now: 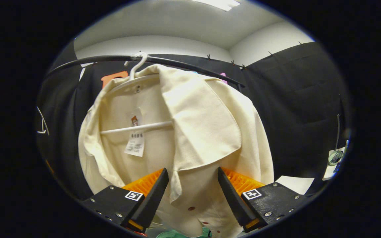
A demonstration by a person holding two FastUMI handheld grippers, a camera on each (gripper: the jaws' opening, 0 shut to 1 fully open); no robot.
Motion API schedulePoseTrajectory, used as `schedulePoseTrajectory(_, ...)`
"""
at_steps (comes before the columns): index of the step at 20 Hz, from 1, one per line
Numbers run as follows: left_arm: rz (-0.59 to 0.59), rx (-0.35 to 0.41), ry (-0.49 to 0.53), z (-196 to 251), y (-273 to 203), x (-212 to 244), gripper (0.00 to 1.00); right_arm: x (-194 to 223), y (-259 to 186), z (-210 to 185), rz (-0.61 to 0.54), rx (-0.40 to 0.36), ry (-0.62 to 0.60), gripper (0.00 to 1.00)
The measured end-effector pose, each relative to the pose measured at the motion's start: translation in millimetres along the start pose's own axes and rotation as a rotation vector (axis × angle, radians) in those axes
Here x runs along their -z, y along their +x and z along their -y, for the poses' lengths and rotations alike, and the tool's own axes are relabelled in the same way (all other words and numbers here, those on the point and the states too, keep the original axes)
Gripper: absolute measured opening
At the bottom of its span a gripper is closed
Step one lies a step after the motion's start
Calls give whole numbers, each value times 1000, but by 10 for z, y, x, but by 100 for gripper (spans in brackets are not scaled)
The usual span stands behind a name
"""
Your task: Grasp the clothes on the hanger with both hands and then place them into the laundry hamper below.
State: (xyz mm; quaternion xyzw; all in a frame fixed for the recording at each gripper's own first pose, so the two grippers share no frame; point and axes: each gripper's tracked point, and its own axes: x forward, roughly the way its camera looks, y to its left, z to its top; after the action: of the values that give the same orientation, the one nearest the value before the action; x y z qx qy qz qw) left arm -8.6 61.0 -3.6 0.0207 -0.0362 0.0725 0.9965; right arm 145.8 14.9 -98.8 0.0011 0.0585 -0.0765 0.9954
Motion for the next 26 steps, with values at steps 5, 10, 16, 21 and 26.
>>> schedulePoseTrajectory(5, -1, 11, 7, -37, 21, 29, 96, -140, 2, 295, 21, 16, -44, 50)
schedulePoseTrajectory(10, -4, 124, -21, 357, 120, 100, 97, -354, -191, 410, 58, -30, -97, 13)
schedulePoseTrajectory(16, -22, 269, -58, 1070, 429, 351, 93, -504, -508, 305, 62, -147, -132, 1)
schedulePoseTrajectory(21, 18, 239, -31, 1434, 840, 511, 93, -509, -568, 229, 50, -200, -113, 1)
schedulePoseTrajectory(26, 56, 114, 27, 1418, 1159, 671, 98, -493, -567, 207, 51, -207, -117, 1)
